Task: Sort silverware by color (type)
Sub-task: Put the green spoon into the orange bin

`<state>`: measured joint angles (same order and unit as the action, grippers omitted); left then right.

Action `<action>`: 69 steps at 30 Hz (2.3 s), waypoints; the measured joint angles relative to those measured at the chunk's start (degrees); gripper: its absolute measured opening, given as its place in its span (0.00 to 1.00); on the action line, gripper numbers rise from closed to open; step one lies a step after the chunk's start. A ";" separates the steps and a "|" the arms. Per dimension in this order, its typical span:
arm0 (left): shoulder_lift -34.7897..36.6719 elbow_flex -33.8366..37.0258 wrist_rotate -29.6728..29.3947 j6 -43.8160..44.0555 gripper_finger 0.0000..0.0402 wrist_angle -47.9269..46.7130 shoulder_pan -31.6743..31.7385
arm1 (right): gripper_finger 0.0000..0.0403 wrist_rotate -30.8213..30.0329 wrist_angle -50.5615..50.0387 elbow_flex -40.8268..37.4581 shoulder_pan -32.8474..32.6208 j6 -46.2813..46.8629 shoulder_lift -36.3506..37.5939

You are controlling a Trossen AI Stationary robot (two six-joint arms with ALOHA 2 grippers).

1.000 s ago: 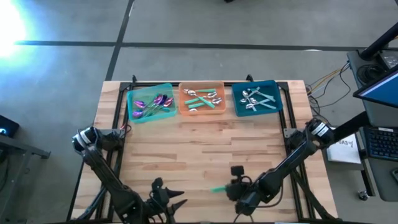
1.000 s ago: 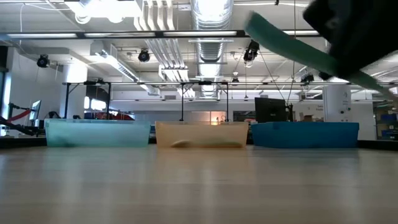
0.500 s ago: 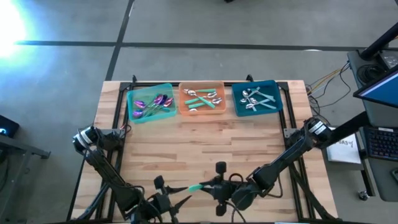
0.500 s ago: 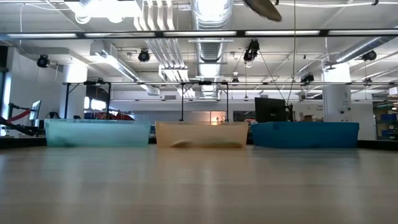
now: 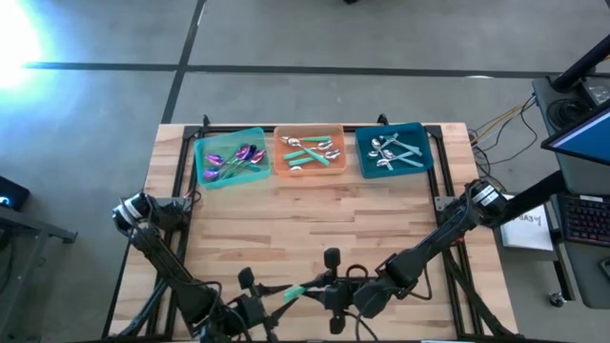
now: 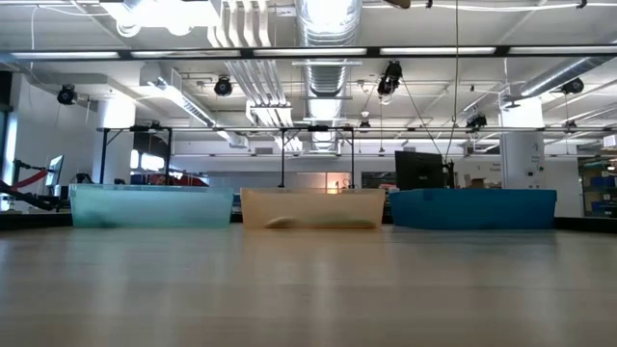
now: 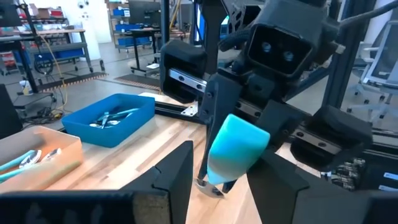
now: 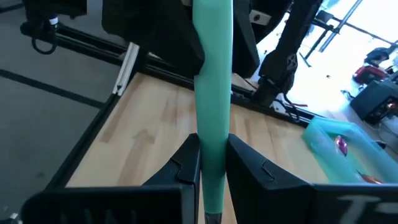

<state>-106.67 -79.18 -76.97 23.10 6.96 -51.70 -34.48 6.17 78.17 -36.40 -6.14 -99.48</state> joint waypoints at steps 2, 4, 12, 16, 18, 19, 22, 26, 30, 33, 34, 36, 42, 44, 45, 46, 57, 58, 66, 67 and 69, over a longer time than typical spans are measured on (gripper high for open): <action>0.00 0.02 0.04 -0.10 0.32 -0.04 0.11 | 0.10 0.27 0.01 0.00 -0.02 -0.03 0.00; 0.00 0.02 0.04 -0.10 0.32 0.01 0.30 | 0.10 0.29 0.11 0.00 0.02 -0.34 0.00; 0.00 0.04 0.24 0.27 0.17 -0.17 1.09 | 0.10 -0.10 0.04 0.00 0.02 -0.38 0.00; 0.00 0.07 0.04 0.35 0.16 -0.15 1.23 | 0.10 -0.56 0.03 0.00 0.02 -0.39 0.00; 0.00 0.07 0.03 0.35 0.16 -0.16 1.24 | 0.10 -0.56 0.04 0.00 0.02 -0.73 0.00; 0.00 0.07 0.02 0.34 0.16 -0.16 1.24 | 0.10 -0.56 0.07 0.00 0.02 -0.97 0.00; 0.00 0.07 0.07 0.41 0.16 -0.03 1.24 | 0.15 -0.44 0.04 0.02 0.02 -0.81 0.00; 0.00 0.09 -0.09 0.32 0.16 -0.08 1.39 | 0.31 -1.87 -0.30 0.15 -0.09 3.04 0.01; 0.00 0.11 -0.15 0.18 0.16 -0.26 1.44 | 0.44 -2.51 -2.81 0.17 -0.14 3.73 0.41; 0.00 0.13 -1.11 -0.34 0.16 -0.32 1.61 | 0.49 -2.65 -5.10 0.17 -0.41 6.21 1.51; 0.09 0.13 -1.18 -0.34 0.16 -0.60 1.76 | 0.50 -2.63 -5.94 0.17 -0.47 7.60 2.03; 0.17 0.13 -1.20 -0.36 0.16 -0.93 2.24 | 0.51 -2.58 -9.28 0.17 -0.99 10.63 3.67; 0.93 0.13 -1.69 0.99 0.16 -7.24 5.52 | 0.50 -1.26 -23.10 0.20 -1.23 12.15 8.56; 1.97 0.15 -1.73 3.47 0.16 -10.56 7.72 | 0.49 -1.37 -26.91 0.20 -1.20 12.86 10.26; 2.64 0.15 -1.75 5.06 0.16 -12.88 8.90 | 0.49 -1.50 -28.96 0.20 -1.08 13.26 10.96; 3.38 0.15 -1.77 6.74 0.16 -15.36 10.22 | 0.48 -1.52 -30.55 0.20 -1.06 13.82 11.58; 8.33 0.15 8.94 11.47 0.16 -33.81 31.46 | 0.45 -1.55 -43.61 -4.58 3.94 15.77 16.49; 8.33 0.15 10.79 10.55 0.16 -33.65 33.78 | 0.45 -1.57 -44.66 -5.41 4.86 16.46 16.93; 8.07 1.08 16.82 4.76 0.16 -30.26 48.36 | 0.45 -1.59 -48.13 -15.01 11.57 19.62 23.88; 8.07 1.10 17.96 3.06 0.16 -28.85 49.78 | 0.45 -1.61 -47.33 -16.74 12.34 19.74 25.20; 7.89 1.18 22.30 -0.89 0.16 -24.51 52.41 | 0.45 -1.61 -44.93 -20.49 13.75 19.83 27.83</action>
<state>-98.78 -78.00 -54.67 22.22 -17.55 0.71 -36.10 -38.76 57.68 -22.65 13.70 -71.65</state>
